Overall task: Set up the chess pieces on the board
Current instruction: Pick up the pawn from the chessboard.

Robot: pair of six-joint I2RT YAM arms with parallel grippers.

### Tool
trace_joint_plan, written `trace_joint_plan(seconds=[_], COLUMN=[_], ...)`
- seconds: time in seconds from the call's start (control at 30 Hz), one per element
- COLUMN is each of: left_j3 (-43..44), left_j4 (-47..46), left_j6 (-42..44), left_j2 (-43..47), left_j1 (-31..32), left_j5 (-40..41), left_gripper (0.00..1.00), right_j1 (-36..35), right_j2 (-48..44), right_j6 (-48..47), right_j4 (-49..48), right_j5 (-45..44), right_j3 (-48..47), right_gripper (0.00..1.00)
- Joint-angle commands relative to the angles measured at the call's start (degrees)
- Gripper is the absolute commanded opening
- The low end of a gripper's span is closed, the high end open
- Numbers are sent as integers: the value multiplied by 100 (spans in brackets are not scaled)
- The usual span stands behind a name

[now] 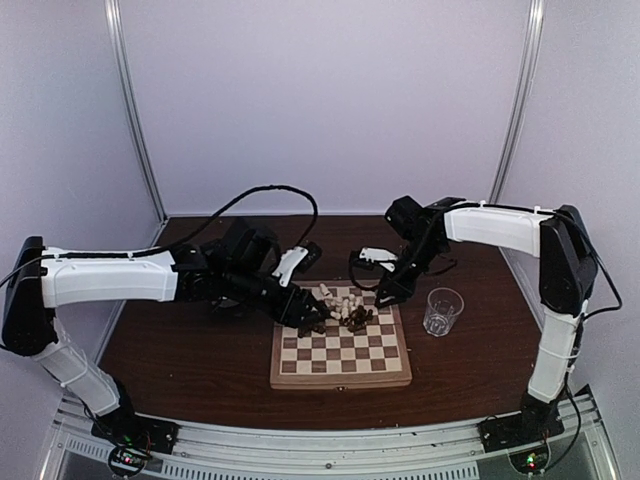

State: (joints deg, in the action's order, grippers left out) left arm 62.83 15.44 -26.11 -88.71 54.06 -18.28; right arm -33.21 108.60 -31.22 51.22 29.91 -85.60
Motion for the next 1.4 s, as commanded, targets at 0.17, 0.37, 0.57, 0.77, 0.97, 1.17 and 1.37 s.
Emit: trace_joint_plan(seconds=[0.17, 0.37, 0.57, 0.77, 0.97, 1.17, 1.37], left_j3=[-299, -382, -393, -368, -440, -538, -587], left_j4=[-481, -482, -398, -398, -406, -420, -419], left_j6=[65, 12, 18, 27, -21, -68, -87], left_j2=[572, 613, 711, 702, 737, 797, 798], left_j1=[-10, -14, -11, -11, -11, -11, -13], left_j5=[711, 748, 971, 1009, 990, 1015, 1031], left_gripper=[51, 51, 51, 51, 51, 51, 51], right_j1=[-390, -472, -552, -581, -603, -635, -658], right_j2=[240, 443, 529, 583, 651, 769, 810], right_j6=[-600, -712, -758, -740, -721, -701, -694], right_j4=[455, 346, 274, 171, 95, 114, 82], right_j5=[-851, -1201, -1247, -1239, -1244, -1243, -1223], right_j3=[-400, -523, -536, -520, -543, -604, -605], right_gripper=[47, 42, 40, 37, 32, 28, 25])
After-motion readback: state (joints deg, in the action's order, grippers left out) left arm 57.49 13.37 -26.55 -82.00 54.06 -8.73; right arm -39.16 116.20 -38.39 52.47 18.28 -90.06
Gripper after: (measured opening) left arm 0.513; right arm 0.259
